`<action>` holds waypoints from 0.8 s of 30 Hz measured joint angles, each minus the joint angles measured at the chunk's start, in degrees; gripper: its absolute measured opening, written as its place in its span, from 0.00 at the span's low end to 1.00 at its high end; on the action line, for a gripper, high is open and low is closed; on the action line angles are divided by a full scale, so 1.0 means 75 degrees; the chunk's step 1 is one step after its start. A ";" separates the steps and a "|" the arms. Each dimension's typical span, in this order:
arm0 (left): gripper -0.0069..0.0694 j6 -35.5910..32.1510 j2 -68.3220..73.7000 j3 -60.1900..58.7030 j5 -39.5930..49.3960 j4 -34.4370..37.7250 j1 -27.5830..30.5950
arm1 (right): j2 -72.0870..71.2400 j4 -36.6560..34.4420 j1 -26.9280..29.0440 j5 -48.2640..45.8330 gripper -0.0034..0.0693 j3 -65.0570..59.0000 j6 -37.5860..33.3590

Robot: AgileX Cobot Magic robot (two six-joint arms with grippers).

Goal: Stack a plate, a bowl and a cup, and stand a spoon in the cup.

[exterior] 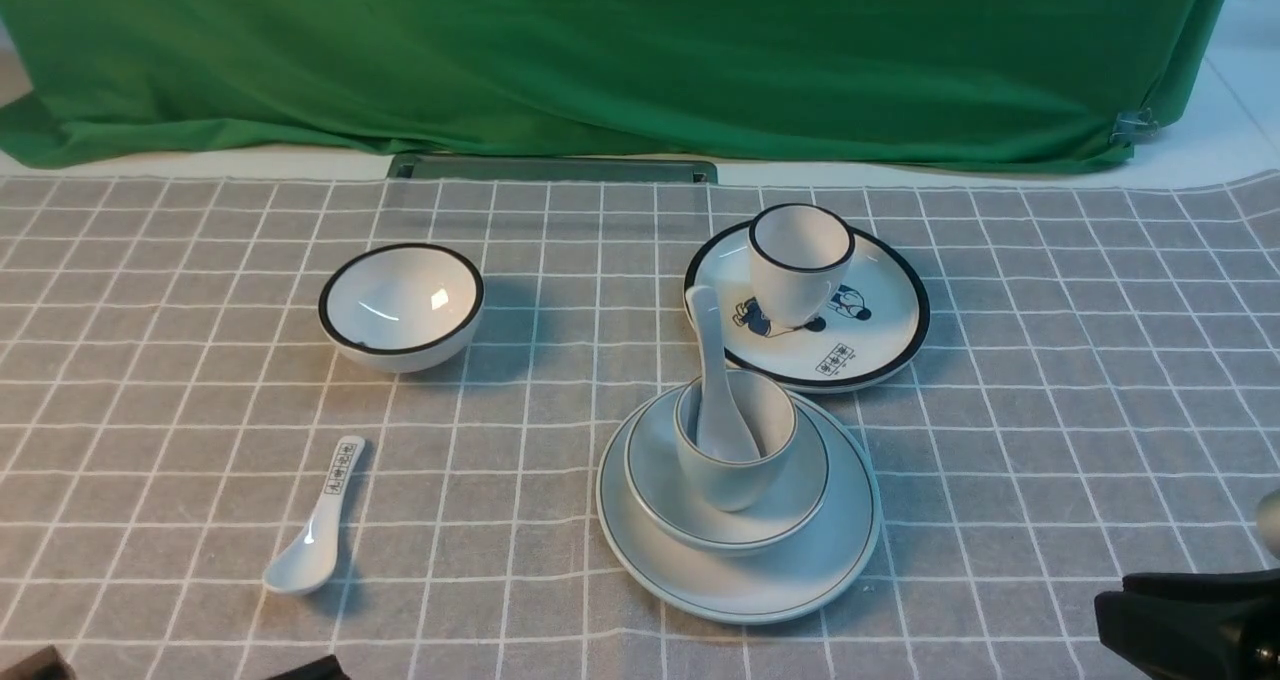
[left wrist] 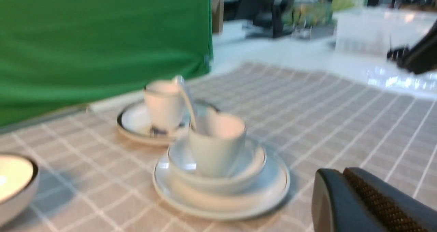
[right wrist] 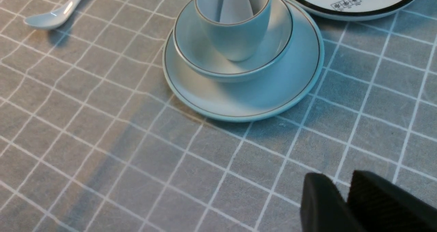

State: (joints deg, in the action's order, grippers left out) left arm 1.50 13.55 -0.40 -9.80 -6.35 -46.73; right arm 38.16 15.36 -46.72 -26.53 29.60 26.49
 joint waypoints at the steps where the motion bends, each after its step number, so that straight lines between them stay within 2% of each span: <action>1: 0.11 0.0001 0.0007 0.0000 0.0121 -0.0009 0.0000 | -0.0009 0.0181 0.0000 -0.0007 0.28 0.0000 0.0000; 4: 0.11 0.0001 0.0007 0.0000 0.0158 -0.0017 0.0000 | -0.0158 0.0468 0.0024 -0.0078 0.26 -0.0052 0.0084; 7: 0.11 -0.0007 0.0007 0.0000 0.0158 -0.0017 0.0000 | -0.0578 0.0327 0.0641 0.0243 0.16 -0.0418 -0.0394; 8: 0.11 -0.0007 0.0007 0.0000 0.0158 -0.0017 0.0000 | -0.0934 -0.0150 0.1308 0.0862 0.10 -0.0886 -0.1225; 9: 0.11 -0.0007 0.0007 0.0000 0.0158 -0.0017 0.0000 | -0.0986 -0.0240 0.1419 0.0862 0.10 -0.0960 -0.1348; 10: 0.11 -0.0007 0.0014 0.0000 0.0158 -0.0017 0.0000 | -0.1468 -0.1037 0.2352 0.1519 0.08 -0.1510 -0.2404; 11: 0.11 -0.0014 0.0014 0.0000 0.0158 -0.0017 0.0000 | -0.1833 -0.1657 0.2942 0.1805 0.07 -0.1922 -0.3094; 13: 0.11 -0.0014 0.0014 0.0000 0.0158 -0.0017 0.0000 | -0.2648 -0.2843 0.4103 0.2013 0.07 -0.2742 -0.4408; 16: 0.11 -0.0014 0.0014 0.0000 0.0158 -0.0017 0.0000 | -0.3696 -0.3815 0.5139 0.1941 0.07 -0.3531 -0.5687; 18: 0.11 -0.0014 0.0014 0.0000 0.0158 -0.0017 0.0000 | -0.4205 -0.4089 0.5573 0.1868 0.07 -0.3854 -0.6049; 24: 0.11 -0.0152 0.0040 0.0000 0.0156 -0.0046 0.0000 | -0.5074 -0.4014 0.5666 0.1850 0.07 -0.3992 -0.6291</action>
State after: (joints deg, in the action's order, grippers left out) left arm 0.36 13.85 -0.40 -8.63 -6.70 -46.73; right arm 0.10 -14.75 -4.23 -12.66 -0.34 -20.69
